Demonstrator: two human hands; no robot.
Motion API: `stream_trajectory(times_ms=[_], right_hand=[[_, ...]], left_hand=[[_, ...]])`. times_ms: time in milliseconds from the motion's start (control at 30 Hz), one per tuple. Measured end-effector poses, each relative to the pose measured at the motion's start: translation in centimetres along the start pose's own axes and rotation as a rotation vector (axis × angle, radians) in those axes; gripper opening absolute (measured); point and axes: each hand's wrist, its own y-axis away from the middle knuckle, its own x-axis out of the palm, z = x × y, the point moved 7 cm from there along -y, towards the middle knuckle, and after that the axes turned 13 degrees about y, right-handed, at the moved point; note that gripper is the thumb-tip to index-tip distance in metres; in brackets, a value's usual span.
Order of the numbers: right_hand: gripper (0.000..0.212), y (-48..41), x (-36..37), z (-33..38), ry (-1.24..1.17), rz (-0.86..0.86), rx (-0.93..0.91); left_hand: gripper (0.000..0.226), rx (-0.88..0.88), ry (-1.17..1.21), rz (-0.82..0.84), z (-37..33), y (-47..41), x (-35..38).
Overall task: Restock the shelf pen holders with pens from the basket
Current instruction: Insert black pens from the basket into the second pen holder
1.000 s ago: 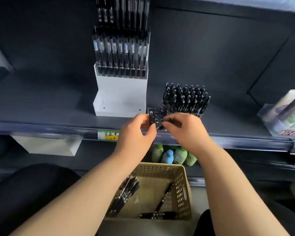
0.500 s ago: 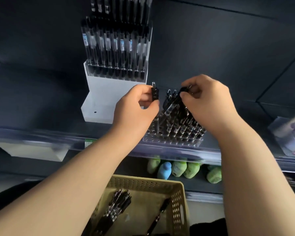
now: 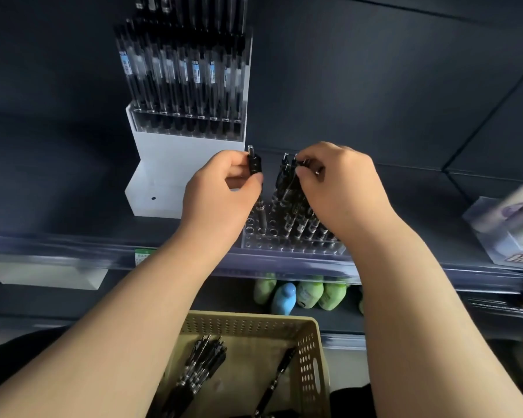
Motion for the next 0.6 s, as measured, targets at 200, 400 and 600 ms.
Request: stream_trajectory(times_ms=[200, 400, 600], right_hand=[[0.027, -0.2, 0.6, 0.5, 0.036, 0.017, -0.011], [0.021, -0.6, 0.9, 0.6, 0.04, -0.023, -0.013], [0.016, -0.8, 1.2, 1.3, 0.048, -0.059, -0.05]], left_hand=[[0.017, 0.008, -0.003, 0.008, 0.2, 0.1, 0.1], [0.019, 0.01, -0.002, 0.006, 0.4, 0.0, 0.2], [0.019, 0.008, 0.002, 0.015, 0.5, -0.2, 0.3]])
